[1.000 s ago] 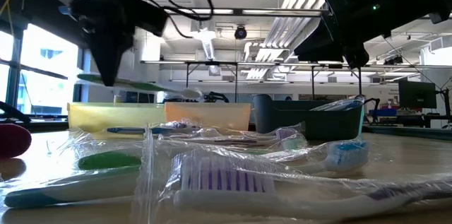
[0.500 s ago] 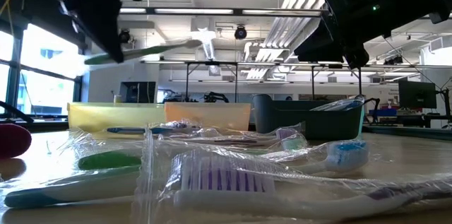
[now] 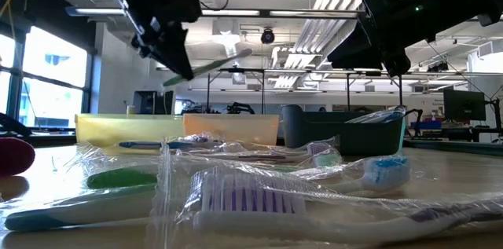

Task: Pick & Place Toothbrushes
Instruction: Put the green toothbrush into the orange bin

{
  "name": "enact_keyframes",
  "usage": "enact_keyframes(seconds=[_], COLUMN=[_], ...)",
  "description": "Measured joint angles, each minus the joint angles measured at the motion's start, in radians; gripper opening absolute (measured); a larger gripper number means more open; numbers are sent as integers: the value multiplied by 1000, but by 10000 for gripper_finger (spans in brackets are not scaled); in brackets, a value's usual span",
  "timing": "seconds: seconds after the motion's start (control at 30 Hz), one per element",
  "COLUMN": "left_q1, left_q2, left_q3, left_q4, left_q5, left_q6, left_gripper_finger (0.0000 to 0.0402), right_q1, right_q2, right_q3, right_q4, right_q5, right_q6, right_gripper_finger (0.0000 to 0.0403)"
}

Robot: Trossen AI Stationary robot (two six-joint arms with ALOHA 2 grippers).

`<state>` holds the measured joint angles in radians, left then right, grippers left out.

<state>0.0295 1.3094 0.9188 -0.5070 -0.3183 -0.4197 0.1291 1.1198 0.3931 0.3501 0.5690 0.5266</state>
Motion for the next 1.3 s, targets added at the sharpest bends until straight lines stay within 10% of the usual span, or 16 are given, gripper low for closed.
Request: enact_keyframes(seconds=[0.53,0.97,1.3], left_q1=[568,499,480], left_q2=[37,212,359], left_q3=[0,2,1], left_q4=[420,623,692], left_q5=[651,414,455], left_q6=[74,-68,-192], left_gripper_finger=[22,22,22], right_q1=[0,0,0], right_q2=[0,0,0], right_q3=[0,0,0], right_q4=[-3,-3,-3], right_q5=[0,0,0], right_q6=[3,3,2], right_gripper_finger=[97,97,97])
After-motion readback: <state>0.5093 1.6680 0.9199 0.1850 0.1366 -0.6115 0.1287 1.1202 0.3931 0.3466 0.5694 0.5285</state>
